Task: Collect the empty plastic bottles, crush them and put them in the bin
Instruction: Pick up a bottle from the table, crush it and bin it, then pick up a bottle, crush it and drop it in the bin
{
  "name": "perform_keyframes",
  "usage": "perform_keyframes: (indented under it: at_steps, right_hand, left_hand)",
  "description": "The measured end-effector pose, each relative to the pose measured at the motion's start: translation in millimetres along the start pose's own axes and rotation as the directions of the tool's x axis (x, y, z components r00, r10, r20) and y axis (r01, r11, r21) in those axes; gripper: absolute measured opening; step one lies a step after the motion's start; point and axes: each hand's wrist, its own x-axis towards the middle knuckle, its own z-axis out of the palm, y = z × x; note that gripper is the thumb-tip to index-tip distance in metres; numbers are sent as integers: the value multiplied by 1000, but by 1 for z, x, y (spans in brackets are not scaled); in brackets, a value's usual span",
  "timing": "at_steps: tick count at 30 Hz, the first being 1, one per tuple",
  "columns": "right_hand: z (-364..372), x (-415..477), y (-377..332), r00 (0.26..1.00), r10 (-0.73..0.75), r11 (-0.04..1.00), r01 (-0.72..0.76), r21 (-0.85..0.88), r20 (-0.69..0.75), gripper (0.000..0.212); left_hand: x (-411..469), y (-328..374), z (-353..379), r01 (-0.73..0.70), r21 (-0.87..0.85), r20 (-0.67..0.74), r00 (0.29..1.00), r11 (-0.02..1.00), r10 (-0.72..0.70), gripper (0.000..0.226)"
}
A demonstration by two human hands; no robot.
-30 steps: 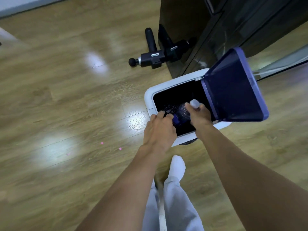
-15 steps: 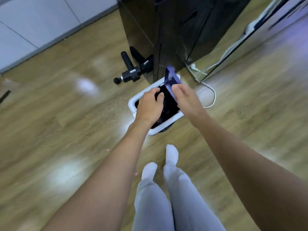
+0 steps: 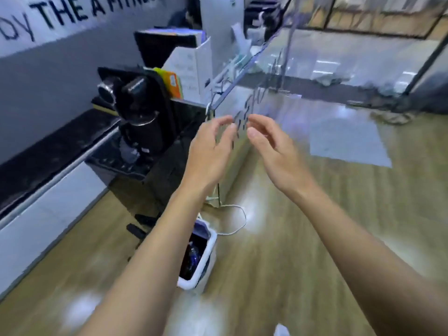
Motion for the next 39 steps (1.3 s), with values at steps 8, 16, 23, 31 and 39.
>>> perform_keyframes:
  at_steps: [8, 16, 23, 31, 39]
  right_hand:
    - [-212, -55, -50, 936, -127, 991, 102, -92, -327, 34]
    - [-418, -144, -46, 830, -153, 977, 45, -209, -536, 38]
    - [-565, -192, -22, 723, -141, 964, -55, -260, -676, 36]
    - [-715, -194, 40, 614, -119, 951, -155, -267, -781, 25]
    - [-871, -174, 94, 510, -74, 924, -288, -251, -857, 39]
  left_hand:
    - [2, 174, 131, -247, -232, 149, 947, 941, 286, 28]
    - [-50, 314, 304, -326, -422, 280, 840, 846, 464, 32]
    - [-77, 404, 450, -308, -523, 390, 743, 795, 544, 20]
    - [-56, 460, 632, -298, -586, 449, 654, 753, 609, 23]
    - [-32, 533, 814, -199, -662, 530, 558, 723, 639, 27]
